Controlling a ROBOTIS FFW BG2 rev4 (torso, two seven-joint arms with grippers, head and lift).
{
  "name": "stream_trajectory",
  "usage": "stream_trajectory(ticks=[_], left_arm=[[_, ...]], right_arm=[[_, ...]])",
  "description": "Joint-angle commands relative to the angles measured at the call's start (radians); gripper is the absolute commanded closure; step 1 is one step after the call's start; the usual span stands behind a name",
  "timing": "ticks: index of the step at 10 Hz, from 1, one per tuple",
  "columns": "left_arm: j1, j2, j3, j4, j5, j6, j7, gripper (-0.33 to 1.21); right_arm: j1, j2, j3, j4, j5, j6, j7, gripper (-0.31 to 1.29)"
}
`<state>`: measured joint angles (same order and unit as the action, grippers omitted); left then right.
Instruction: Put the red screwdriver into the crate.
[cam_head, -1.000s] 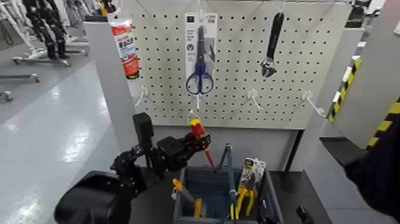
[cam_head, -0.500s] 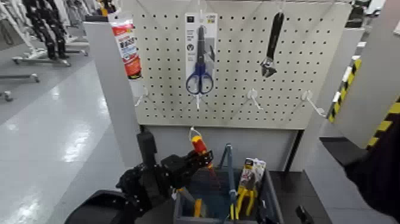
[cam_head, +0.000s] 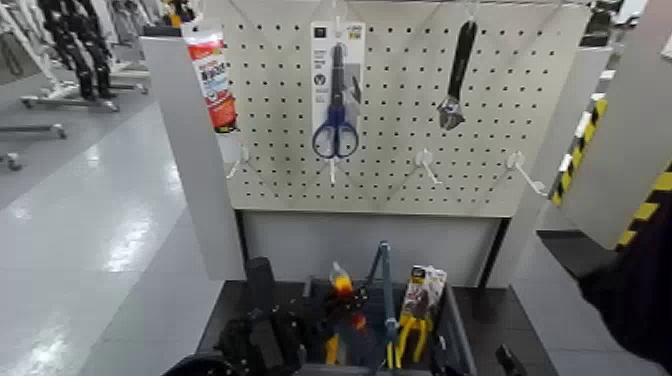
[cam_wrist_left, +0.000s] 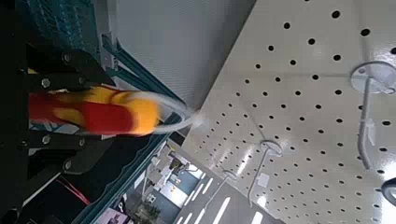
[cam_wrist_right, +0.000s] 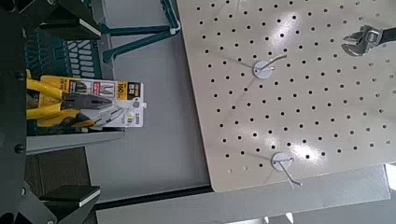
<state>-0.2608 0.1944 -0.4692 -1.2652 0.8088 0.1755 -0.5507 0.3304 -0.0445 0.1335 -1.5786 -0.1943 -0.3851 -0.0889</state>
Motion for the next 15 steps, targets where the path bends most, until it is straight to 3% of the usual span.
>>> stream_trajectory(ticks=[1, 4, 8, 11, 15], left_arm=[[0.011, 0.005, -0.032, 0.001, 0.067, -0.054, 0.046, 0.08], [0.014, 0.007, -0.019, -0.037, 0.036, -0.096, 0.052, 0.13], [0.041, 0.014, 0.021, -0.129, -0.174, -0.191, 0.12, 0.12], [0.137, 0.007, 0.104, -0.215, -0.393, -0.283, 0.245, 0.1], [0.247, -0.018, 0.204, -0.263, -0.517, -0.343, 0.311, 0.1]], right_arm=[[0.001, 0.0, 0.0, 0.0, -0.002, -0.002, 0.0, 0.13], [0.001, 0.0, -0.002, 0.0, -0.002, -0.002, 0.0, 0.13], [0.002, -0.002, -0.003, 0.0, -0.004, -0.003, 0.0, 0.13], [0.004, -0.002, -0.008, -0.001, -0.004, -0.011, 0.001, 0.13], [0.004, -0.005, -0.015, -0.001, 0.007, -0.023, 0.005, 0.13]])
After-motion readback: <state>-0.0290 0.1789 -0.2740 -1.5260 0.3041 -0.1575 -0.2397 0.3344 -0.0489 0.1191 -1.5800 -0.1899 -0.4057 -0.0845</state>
